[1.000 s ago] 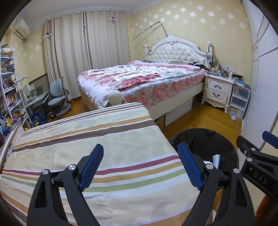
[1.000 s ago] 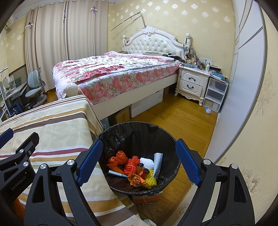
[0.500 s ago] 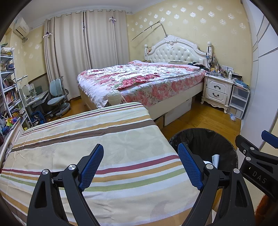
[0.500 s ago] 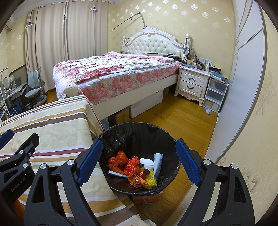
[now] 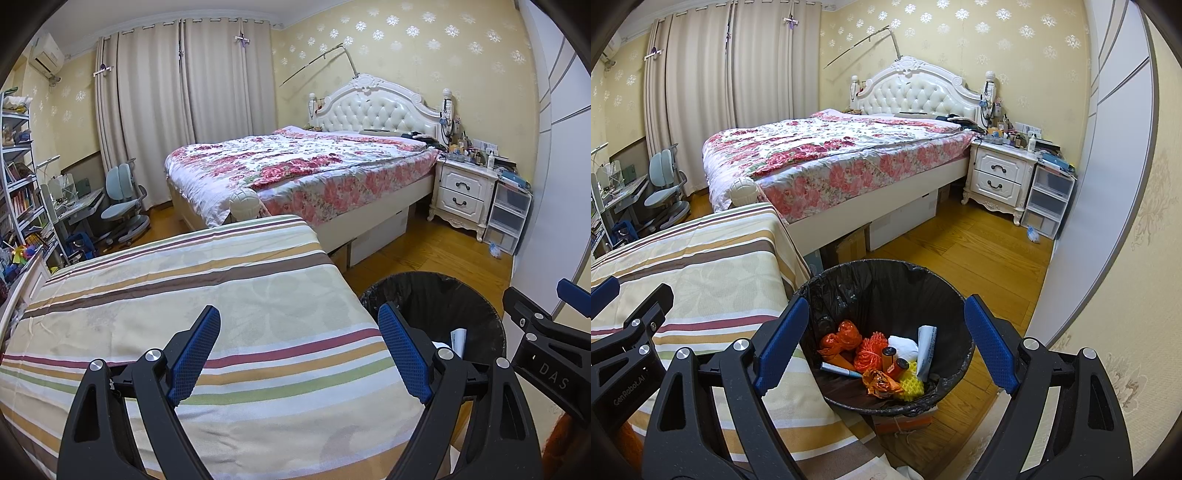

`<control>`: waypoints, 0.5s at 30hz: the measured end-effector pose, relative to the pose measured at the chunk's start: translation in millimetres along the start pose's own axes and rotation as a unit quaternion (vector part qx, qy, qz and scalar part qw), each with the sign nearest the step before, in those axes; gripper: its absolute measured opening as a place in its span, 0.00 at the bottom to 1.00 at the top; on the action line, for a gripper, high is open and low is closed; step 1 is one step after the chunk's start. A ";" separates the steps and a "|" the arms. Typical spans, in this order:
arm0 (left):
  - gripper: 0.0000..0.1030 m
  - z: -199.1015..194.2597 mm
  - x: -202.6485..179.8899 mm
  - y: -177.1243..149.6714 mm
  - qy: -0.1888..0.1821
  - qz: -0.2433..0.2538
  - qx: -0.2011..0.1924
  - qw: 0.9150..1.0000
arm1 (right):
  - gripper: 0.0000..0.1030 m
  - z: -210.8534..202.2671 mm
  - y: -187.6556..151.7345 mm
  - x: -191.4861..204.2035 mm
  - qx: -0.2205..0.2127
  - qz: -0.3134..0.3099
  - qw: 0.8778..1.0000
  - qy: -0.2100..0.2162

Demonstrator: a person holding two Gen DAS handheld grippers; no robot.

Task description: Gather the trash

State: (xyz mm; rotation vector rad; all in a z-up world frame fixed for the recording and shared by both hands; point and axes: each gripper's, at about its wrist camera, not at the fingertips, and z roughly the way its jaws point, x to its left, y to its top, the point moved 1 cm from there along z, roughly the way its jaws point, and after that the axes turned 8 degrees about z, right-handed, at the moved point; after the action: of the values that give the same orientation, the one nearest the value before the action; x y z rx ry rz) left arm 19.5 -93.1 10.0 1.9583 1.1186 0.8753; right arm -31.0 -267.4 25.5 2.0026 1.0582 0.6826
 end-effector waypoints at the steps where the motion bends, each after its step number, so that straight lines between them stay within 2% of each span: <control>1: 0.82 0.5 0.4 0.3 0.001 0.000 0.000 1.000 | 0.82 0.2 -0.1 0.7 0.000 0.000 1.000 0.000; 15: 0.82 -8.9 -10.0 0.7 0.017 0.003 -0.018 1.000 | 0.82 0.4 -0.4 1.7 0.001 -0.001 1.000 0.000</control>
State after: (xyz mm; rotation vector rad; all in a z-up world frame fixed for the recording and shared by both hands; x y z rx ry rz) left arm 8.6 -100.1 13.1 1.9241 1.1104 0.9288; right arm -30.0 -266.0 25.1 2.0037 1.0617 0.6813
